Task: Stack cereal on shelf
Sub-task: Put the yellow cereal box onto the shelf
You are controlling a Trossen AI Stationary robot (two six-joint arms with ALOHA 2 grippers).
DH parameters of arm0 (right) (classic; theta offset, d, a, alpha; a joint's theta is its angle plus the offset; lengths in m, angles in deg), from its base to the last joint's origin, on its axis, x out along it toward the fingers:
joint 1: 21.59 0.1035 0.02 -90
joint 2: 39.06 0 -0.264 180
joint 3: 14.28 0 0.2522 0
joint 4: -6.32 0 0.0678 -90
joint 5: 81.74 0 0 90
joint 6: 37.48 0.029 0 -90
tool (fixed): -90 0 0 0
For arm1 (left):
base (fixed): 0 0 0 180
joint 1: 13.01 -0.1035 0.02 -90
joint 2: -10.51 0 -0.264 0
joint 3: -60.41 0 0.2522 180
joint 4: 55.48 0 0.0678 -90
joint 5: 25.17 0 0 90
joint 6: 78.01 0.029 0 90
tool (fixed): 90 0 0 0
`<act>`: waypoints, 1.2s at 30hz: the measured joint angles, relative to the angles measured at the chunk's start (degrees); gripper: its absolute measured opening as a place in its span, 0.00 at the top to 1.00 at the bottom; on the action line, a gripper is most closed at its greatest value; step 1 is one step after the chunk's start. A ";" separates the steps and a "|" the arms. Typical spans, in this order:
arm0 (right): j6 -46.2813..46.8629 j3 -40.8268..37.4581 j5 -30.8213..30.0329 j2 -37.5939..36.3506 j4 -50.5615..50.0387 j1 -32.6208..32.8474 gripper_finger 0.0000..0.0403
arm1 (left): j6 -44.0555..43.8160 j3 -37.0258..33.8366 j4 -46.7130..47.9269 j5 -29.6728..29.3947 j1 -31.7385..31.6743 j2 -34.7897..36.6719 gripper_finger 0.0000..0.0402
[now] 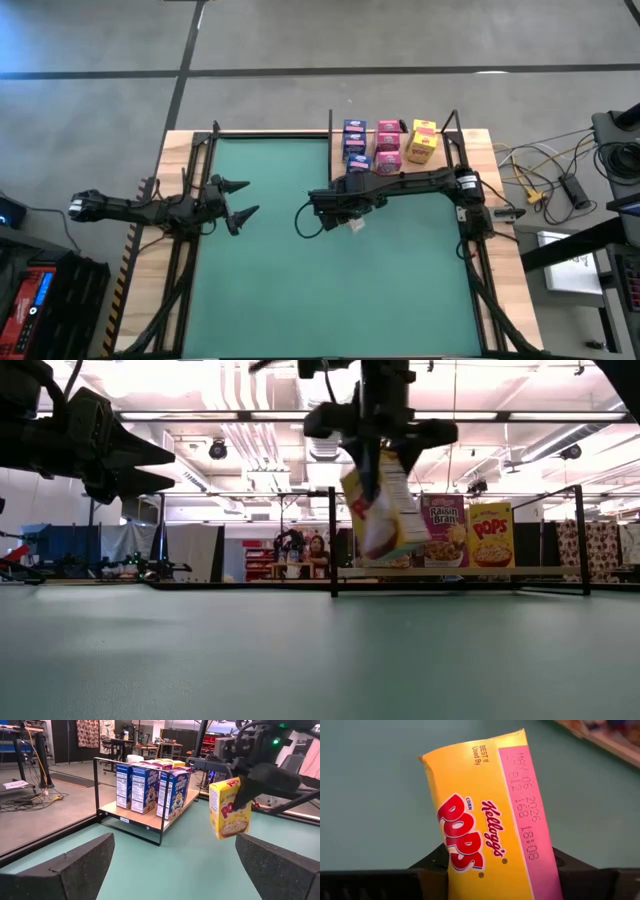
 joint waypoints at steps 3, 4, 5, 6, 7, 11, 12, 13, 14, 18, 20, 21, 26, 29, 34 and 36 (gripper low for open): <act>3.65 -0.16 -0.02 0.00 -3.15 0.00 0.65 | -0.01 0.00 0.02 0.01 0.00 0.00 0.01; 4.84 -0.32 0.00 0.00 -3.83 0.00 0.65 | 0.00 0.00 0.02 0.02 0.02 0.00 0.01; 6.04 -0.52 0.01 0.00 -4.28 0.00 0.65 | 0.00 0.00 0.03 0.02 0.02 0.00 0.01; 7.32 -0.62 0.04 0.00 -5.03 0.00 0.65 | 0.00 0.00 0.02 0.02 0.01 0.00 0.01; 8.60 -0.82 0.06 -0.20 -5.67 0.00 0.65 | -0.01 0.00 0.02 0.02 0.00 0.00 0.01; 12.03 -3.33 0.05 -3.34 -6.54 0.00 0.65 | 0.00 0.00 0.02 0.02 0.01 0.00 0.01; 12.61 -4.34 0.04 -4.51 -6.57 0.00 0.66 | 0.00 0.00 0.02 0.00 0.00 0.00 0.01; 13.04 -5.45 0.04 -5.76 -6.52 0.00 0.66 | -0.02 0.00 0.02 0.00 0.02 0.00 0.01; 13.73 -6.86 0.00 -7.17 -5.95 0.00 0.66 | -0.01 0.00 0.03 0.01 0.01 0.00 0.01; 15.61 -14.50 -1.31 -12.95 -0.67 0.00 0.65 | 0.00 0.00 0.04 0.00 0.00 -0.04 0.01; 17.39 -19.32 -1.30 -15.94 1.83 0.00 0.66 | -0.01 0.00 -0.01 0.02 0.01 -0.06 0.01; 18.65 -21.89 -1.31 -17.43 3.31 0.00 0.66 | -0.01 0.00 0.02 0.02 0.00 -0.04 0.01; 26.47 -33.07 -3.15 -25.16 9.74 0.00 0.66 | -0.01 0.00 0.01 0.01 0.00 -0.04 0.01; 30.33 -37.72 -6.55 -27.78 13.18 0.02 0.66 | 0.00 0.00 0.03 0.01 0.01 -0.09 0.01; 31.11 -42.11 -7.99 -28.28 10.59 -0.02 0.65 | -0.02 0.00 0.02 0.02 0.00 -0.09 0.01; 31.81 -43.77 -8.82 -28.52 9.97 -0.02 0.65 | 0.00 0.00 0.04 0.00 0.02 -0.11 0.01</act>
